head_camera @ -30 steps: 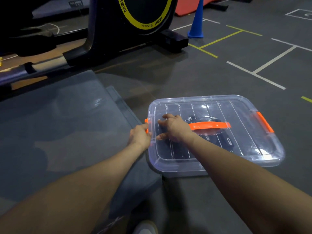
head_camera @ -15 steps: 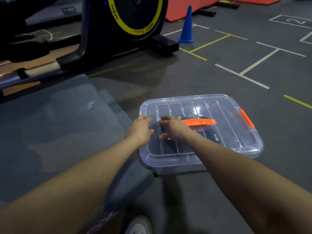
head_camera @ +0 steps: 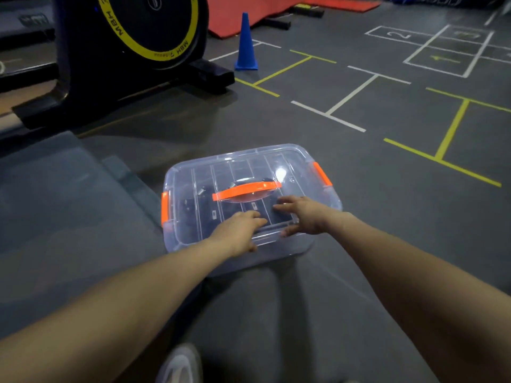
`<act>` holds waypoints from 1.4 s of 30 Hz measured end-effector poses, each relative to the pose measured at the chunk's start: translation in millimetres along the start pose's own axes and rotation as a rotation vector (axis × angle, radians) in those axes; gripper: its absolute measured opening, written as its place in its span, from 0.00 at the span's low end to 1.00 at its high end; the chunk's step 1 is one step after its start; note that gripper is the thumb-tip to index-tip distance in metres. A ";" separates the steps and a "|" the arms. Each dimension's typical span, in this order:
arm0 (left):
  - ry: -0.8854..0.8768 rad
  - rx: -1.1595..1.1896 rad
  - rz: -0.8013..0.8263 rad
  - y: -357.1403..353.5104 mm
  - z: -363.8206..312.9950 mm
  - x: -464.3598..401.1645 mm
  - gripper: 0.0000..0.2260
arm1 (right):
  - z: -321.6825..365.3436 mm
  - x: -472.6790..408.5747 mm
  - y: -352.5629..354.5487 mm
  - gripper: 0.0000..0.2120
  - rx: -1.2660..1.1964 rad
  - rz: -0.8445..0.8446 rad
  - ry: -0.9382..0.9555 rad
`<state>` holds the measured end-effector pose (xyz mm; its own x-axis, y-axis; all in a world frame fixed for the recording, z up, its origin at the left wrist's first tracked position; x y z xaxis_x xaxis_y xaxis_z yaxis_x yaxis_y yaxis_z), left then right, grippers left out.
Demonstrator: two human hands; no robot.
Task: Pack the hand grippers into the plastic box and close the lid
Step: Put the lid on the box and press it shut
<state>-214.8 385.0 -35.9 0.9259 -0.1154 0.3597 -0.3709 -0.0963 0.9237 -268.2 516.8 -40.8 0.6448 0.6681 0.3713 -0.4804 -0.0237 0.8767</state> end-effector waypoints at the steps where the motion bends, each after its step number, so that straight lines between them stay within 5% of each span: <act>1: 0.001 -0.022 -0.014 1.9 -0.5 -1.5 0.30 | -1.4 3.1 -2.5 0.38 0.025 0.008 0.007; 11: -0.036 -0.089 -0.025 0.4 11.0 -5.5 0.30 | 8.9 4.7 -2.0 0.34 0.168 -0.004 0.040; 20: 0.163 -0.204 -0.051 28.5 109.6 -28.1 0.18 | 53.7 -65.1 -1.6 0.32 0.183 -0.164 -0.023; 27: 0.296 -0.032 -0.173 43.1 142.0 -39.9 0.13 | 64.2 -112.3 11.9 0.29 0.171 -0.230 -0.067; 34: 0.242 0.083 -0.149 41.7 93.6 -53.6 0.14 | 40.4 -116.6 31.4 0.18 -0.117 -0.223 -0.052; 37: 0.135 0.057 -0.136 33.4 56.2 -57.1 0.16 | 4.0 -89.0 40.5 0.12 0.003 -0.291 -0.114; 42: 0.049 -0.101 -0.164 30.3 12.6 -62.2 0.13 | -27.7 -43.9 40.3 0.29 0.168 -0.226 -0.071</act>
<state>-284.5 376.8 -32.0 0.9765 -0.0579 0.2075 -0.2084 -0.0096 0.9780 -332.2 507.1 -30.3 0.7670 0.6170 0.1760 -0.2182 -0.0070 0.9759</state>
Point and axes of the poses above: each hand's wrist, its own x-axis away from the middle knuckle, its own y-axis out of the back of the hand, z = x × y, the point moved 6 cm from there along -x, towards the middle knuckle, and after that the axes turned 13 degrees about y, right-handed, at the moved point
